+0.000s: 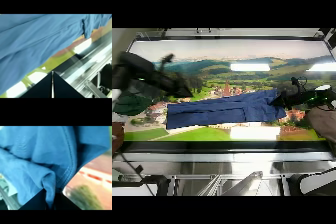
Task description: Fold the shirts.
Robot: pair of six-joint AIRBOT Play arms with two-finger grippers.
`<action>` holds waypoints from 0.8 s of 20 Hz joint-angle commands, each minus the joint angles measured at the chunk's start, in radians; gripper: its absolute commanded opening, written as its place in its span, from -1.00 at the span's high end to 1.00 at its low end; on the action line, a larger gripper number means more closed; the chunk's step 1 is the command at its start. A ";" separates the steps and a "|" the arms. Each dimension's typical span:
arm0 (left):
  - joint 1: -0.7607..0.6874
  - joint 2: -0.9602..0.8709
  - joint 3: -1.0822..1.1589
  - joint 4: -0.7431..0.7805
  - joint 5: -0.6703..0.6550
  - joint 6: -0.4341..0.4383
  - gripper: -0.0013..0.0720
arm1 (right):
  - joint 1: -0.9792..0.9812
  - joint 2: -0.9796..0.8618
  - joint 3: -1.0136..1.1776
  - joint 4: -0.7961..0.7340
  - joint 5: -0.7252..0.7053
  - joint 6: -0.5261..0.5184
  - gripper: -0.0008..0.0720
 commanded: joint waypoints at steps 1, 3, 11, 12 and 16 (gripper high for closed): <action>-0.201 -0.157 0.004 0.002 -0.156 -0.013 0.88 | 0.002 0.022 0.002 0.026 0.061 -0.007 0.93; -0.282 -0.269 0.057 0.004 -0.169 -0.039 0.88 | -0.005 0.041 0.003 0.029 0.093 -0.006 0.93; -0.399 -0.521 0.349 0.010 -0.066 -0.140 0.88 | -0.071 0.125 0.004 0.031 0.239 -0.007 0.93; -0.399 -0.531 0.372 0.009 -0.065 -0.147 0.88 | -0.086 0.142 0.004 0.039 0.256 -0.008 0.93; -0.441 -0.573 0.457 -0.029 -0.071 -0.147 0.88 | -0.157 0.196 0.004 0.125 0.330 -0.007 0.93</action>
